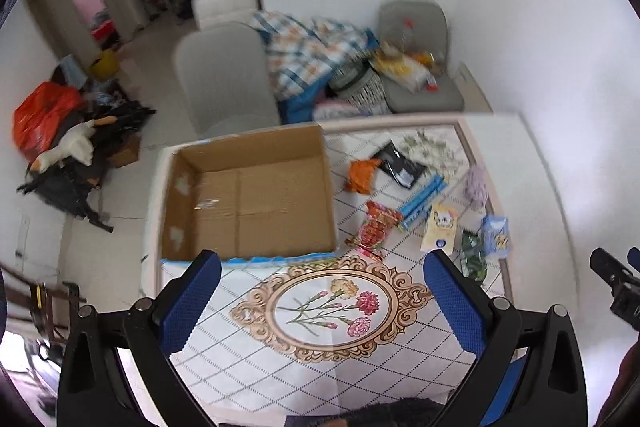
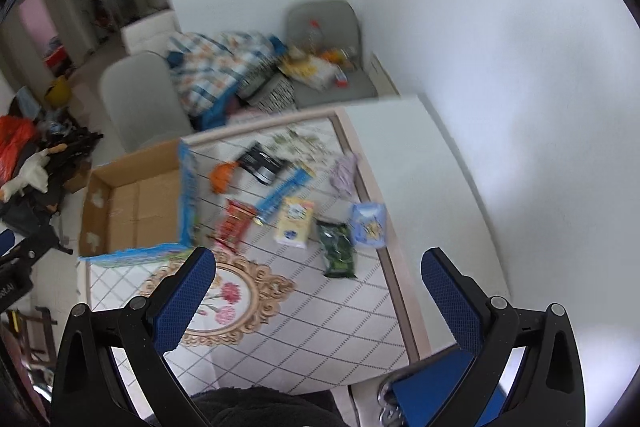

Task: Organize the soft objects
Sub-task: 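Grasp the yellow tissue pack with the left tool while the right tool grasps the green Deeyeo bag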

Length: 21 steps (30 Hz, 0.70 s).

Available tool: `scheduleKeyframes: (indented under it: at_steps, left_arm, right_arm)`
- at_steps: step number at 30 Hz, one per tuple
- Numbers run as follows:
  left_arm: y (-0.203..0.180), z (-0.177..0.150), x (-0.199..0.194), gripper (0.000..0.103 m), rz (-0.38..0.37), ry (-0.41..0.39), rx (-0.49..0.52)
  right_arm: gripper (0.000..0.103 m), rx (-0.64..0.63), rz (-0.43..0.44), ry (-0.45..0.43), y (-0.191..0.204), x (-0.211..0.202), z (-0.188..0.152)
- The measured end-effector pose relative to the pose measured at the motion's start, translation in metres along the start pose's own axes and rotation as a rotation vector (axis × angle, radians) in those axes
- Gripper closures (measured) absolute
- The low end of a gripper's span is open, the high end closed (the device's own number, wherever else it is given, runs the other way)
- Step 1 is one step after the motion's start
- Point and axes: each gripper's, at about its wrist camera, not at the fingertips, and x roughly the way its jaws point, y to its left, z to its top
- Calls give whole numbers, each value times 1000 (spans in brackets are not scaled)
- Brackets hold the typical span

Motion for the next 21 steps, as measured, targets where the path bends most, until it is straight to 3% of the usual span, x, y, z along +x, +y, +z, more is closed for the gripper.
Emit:
scheduleKeyframes:
  at_steps: [6, 11, 13, 17, 21]
  left_arm:
    - [-51, 31, 118, 0, -90, 210, 65]
    - [-110, 41, 205, 3, -150, 346, 115]
    - [-139, 43, 242, 11, -192, 424, 130]
    - [-192, 38, 303, 12, -247, 548, 169]
    - [-227, 29, 352, 12, -256, 644, 195]
  right_arm:
    - [0, 71, -4, 227, -42, 140, 12]
    - [0, 114, -26, 358, -76, 242, 18]
    - [0, 132, -14, 380, -87, 273, 21]
    - [0, 156, -21, 443, -103, 330, 25]
    - [0, 184, 58, 488, -106, 352, 13]
